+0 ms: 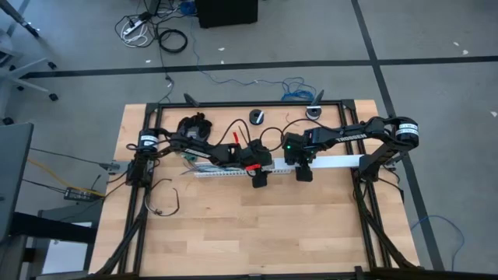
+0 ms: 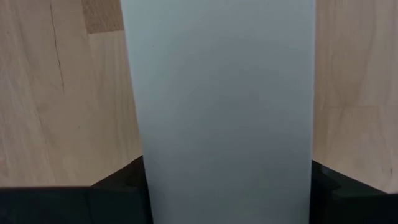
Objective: Ziptie cables
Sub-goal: Close the white cable duct
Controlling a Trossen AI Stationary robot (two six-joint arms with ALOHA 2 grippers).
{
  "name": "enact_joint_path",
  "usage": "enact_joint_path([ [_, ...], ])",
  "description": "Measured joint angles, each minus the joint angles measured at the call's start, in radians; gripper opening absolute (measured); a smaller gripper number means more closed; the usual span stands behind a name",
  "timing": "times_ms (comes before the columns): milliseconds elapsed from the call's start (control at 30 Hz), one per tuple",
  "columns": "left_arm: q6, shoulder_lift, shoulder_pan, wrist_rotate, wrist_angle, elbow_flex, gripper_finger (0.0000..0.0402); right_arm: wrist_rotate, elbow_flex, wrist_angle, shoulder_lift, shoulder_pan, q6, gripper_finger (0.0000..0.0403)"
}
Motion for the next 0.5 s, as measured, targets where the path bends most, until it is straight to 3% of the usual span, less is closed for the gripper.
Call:
enact_joint_path([
  [500,0.000,0.000,-0.001,0.007,0.009,-0.002,0.0259,-0.006,0.000,0.002,0.000,0.000,0.001,0.0225],
])
